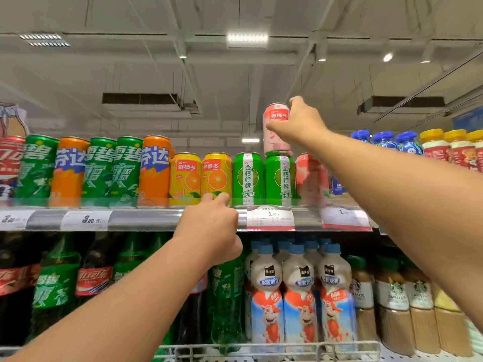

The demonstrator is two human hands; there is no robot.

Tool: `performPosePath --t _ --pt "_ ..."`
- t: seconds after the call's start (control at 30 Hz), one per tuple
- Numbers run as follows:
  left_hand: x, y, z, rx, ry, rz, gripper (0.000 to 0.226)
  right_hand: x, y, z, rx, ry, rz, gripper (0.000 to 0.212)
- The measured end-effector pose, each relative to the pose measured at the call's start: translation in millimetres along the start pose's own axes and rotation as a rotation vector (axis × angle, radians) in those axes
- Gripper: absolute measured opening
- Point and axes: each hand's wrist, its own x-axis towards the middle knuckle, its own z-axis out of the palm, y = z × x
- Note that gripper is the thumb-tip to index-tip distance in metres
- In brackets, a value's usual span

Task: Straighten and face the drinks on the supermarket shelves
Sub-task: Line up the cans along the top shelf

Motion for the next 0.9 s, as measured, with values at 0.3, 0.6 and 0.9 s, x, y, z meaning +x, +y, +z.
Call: performPosePath --t 0.3,0.6,0.9 --pt "-3.0 0.1 9.1 -0.035 0.050 -0.015 0.015 18.8 -13.2 22.0 -0.115 0.003 0.086 0.067" --pt "-0.2 4.4 9.6 -0.025 0.085 -0.053 0.016 9.2 -5.0 3.2 0.134 0.150 -0.058 0.067" --pt "-2.7 17.9 5.2 -0.026 0.030 -0.128 0.005 -22.5 21.1 -67.0 0.068 0.216 -0.212 0.064"
